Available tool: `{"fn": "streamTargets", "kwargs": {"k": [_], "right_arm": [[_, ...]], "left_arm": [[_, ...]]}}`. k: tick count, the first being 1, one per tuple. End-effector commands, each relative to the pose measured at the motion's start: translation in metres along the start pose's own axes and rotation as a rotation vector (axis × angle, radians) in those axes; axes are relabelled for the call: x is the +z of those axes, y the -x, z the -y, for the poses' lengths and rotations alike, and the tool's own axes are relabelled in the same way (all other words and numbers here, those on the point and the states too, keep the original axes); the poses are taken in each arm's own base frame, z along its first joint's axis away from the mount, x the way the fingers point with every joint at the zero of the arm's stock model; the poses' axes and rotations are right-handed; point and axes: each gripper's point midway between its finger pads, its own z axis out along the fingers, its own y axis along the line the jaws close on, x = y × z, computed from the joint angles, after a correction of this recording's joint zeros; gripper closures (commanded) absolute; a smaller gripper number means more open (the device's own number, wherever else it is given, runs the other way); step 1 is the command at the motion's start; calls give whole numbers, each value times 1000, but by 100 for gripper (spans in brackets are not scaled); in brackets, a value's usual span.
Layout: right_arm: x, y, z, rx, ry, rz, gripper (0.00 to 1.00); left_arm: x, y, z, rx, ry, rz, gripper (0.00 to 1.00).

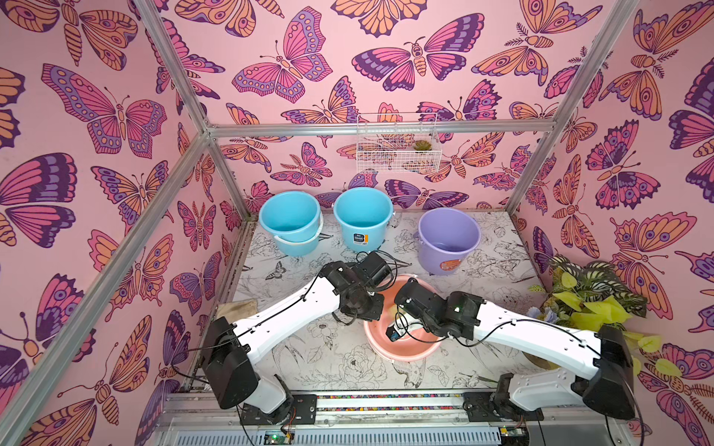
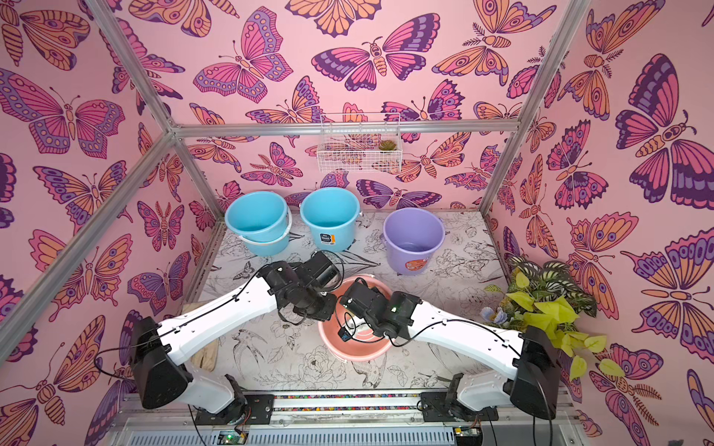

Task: Wipe the inside of the bucket with a cloth
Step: Wipe the dirt from the inside of the bucket.

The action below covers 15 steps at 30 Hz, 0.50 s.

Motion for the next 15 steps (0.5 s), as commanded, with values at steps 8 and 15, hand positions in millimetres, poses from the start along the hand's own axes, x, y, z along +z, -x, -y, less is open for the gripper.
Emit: {"fn": "streamTargets", "kwargs": {"k": [8,15], "right_arm": [[62,18,-19,114,79,50,100],[94,27,-39,174,143,68,100]], "left_arm": [[-8,-4,-4,14,18,3,100],[-9,-4,-5,11,17,9,100]]}}
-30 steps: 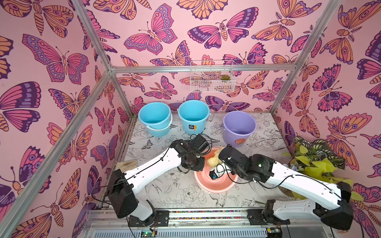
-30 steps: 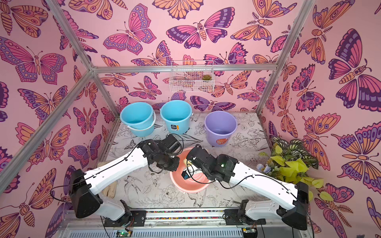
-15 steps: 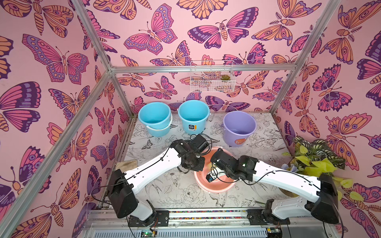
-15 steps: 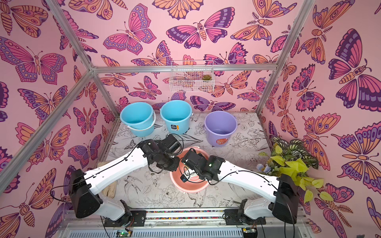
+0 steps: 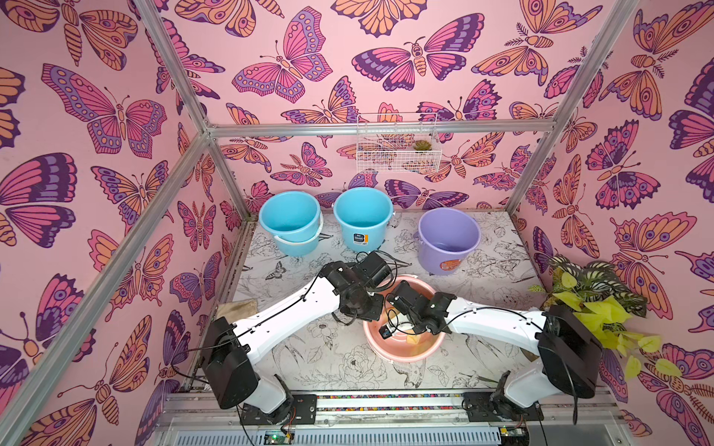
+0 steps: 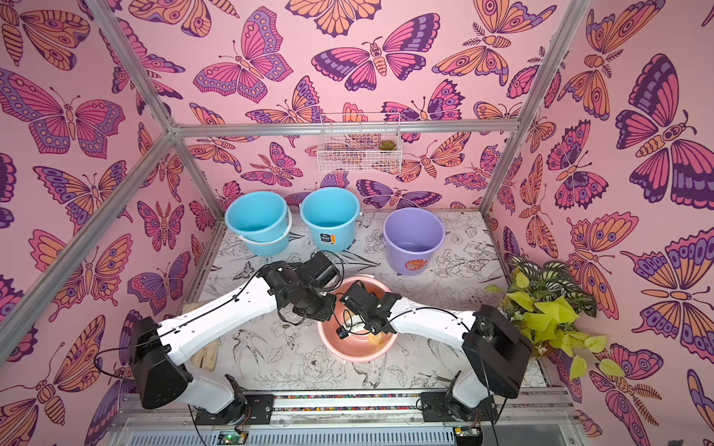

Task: Wipe the inside of the bucket with a cloth
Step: Wipe the dirt from the inside of the bucket.

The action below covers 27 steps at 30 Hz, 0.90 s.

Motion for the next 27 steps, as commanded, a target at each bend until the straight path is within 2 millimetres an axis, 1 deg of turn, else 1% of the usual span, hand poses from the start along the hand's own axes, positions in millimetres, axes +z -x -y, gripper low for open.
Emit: {"fn": "streamTargets", "kwargs": {"k": [1,3,5,9,13,16,19,23,27], "right_arm": [[13,7,-6,64,30,41,100],[13,6,-7,80,36,47,100],[6,5,-3,102,25,58,100],[-22,3,15,177,-23,106,100],[-55,-2,22,265,-20,150,100],[-81,-5,27,323,-43,189,100],[-107,-7,36,403,-89,227,100],[-138,-8,45,547,-115,294,100],[-162,-14,52,756,-94,333,100]], "left_arm": [[-9,-3,-4,12,16,12,100],[-10,-2,-5,12,19,16,100],[-10,-1,-6,15,28,22,100],[-13,6,-13,21,75,48,100],[-15,14,-20,13,91,63,100],[-15,18,-23,10,93,64,100],[-14,21,-26,12,96,61,100],[-15,28,-27,8,91,65,100],[-15,31,-30,0,88,64,100]]}}
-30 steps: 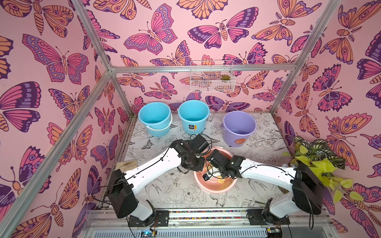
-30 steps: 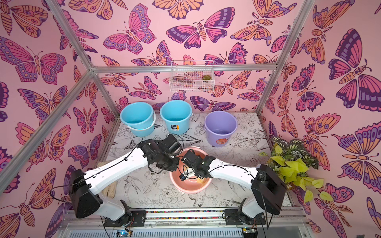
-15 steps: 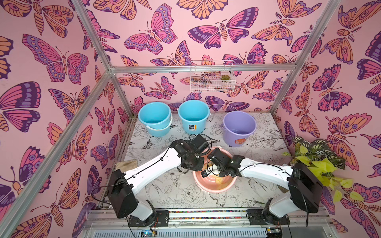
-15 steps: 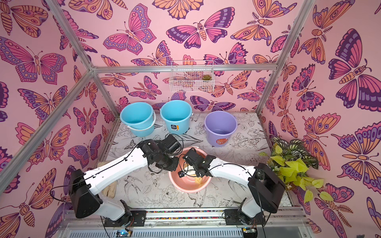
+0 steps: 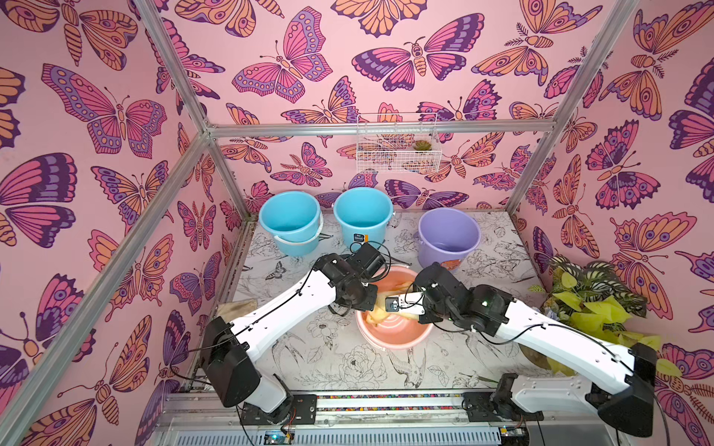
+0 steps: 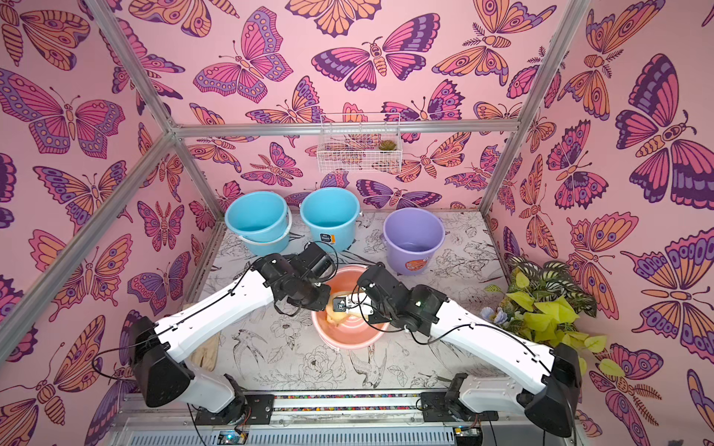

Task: Wipe the inside of the bucket with a cloth
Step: Wipe the dirt from the inside of the bucket.

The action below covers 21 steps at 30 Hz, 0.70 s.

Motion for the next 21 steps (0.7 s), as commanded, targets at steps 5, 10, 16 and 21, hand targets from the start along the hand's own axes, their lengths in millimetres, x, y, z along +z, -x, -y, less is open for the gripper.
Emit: {"fn": "streamTargets", "kwargs": {"k": [5,10,16,21], "right_arm": [[-29,4,2,492,71,-45,100],[-31,-7,-6,709,114,-215,100],[-26,-10,-32,847,229,-357,100],[0,-7,-44,940,246,-384,100]], "left_arm": [[-3,8,1,4,-12,6,100],[-2,8,2,-4,-20,0,100],[-2,10,4,-8,-34,0,100],[-1,11,8,-12,-54,-5,100]]}}
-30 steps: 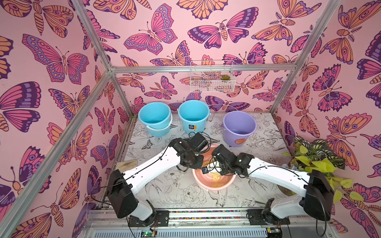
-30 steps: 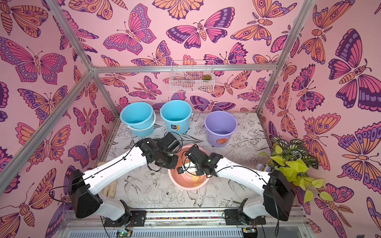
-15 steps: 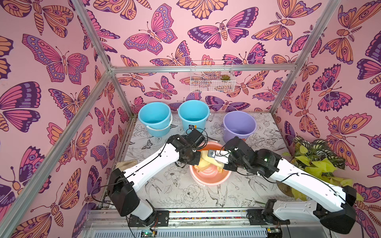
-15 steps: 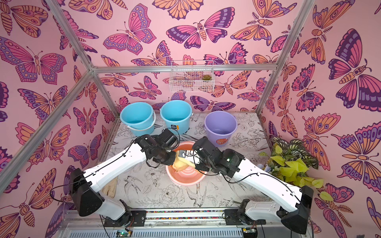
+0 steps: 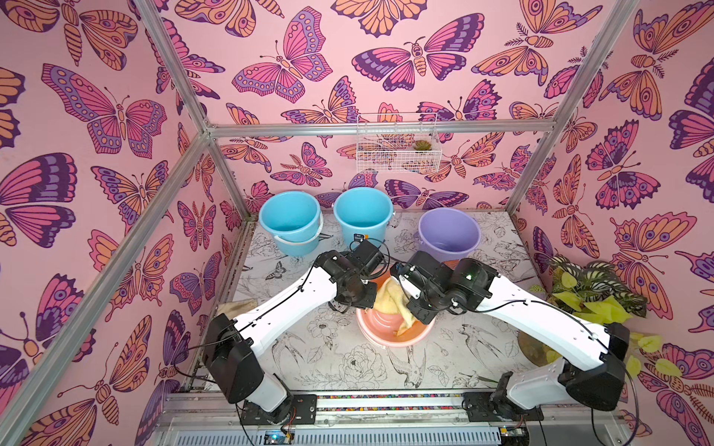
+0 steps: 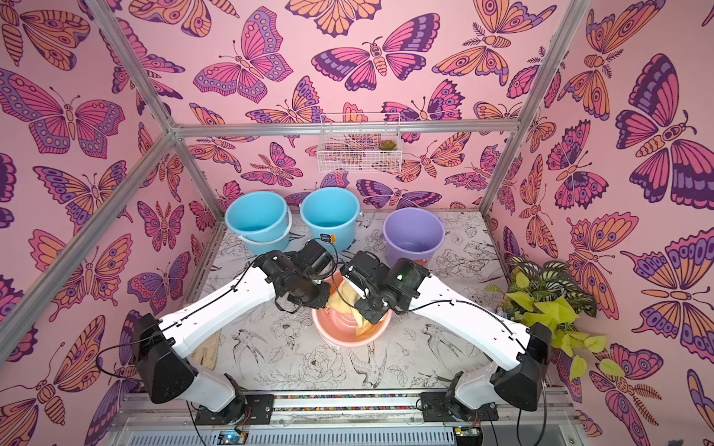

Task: Wipe the inside of the bucket with a cloth
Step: Wipe the dirt from the inside of the bucket.

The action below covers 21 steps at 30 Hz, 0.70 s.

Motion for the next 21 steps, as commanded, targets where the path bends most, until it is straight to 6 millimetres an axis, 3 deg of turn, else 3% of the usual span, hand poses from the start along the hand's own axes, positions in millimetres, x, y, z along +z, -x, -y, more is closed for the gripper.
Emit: {"fn": "streamTargets", "kwargs": {"k": [1,7,9,12,17,21], "right_arm": [[18,-4,-10,134,29,-43,100],[58,23,-17,222,27,16,100],[82,28,-17,254,4,16,100],[101,35,-14,303,-20,62,92],[119,48,-11,360,-39,156,50],[126,57,-4,380,-78,214,27]], "left_arm": [[-2,6,8,-4,-40,5,100],[-1,6,13,-15,-69,-10,100],[-2,5,14,-21,-74,-8,100],[-4,4,13,-29,-77,-1,100],[-4,1,12,-40,-84,-1,100],[-4,0,14,-43,-96,-4,100]]}}
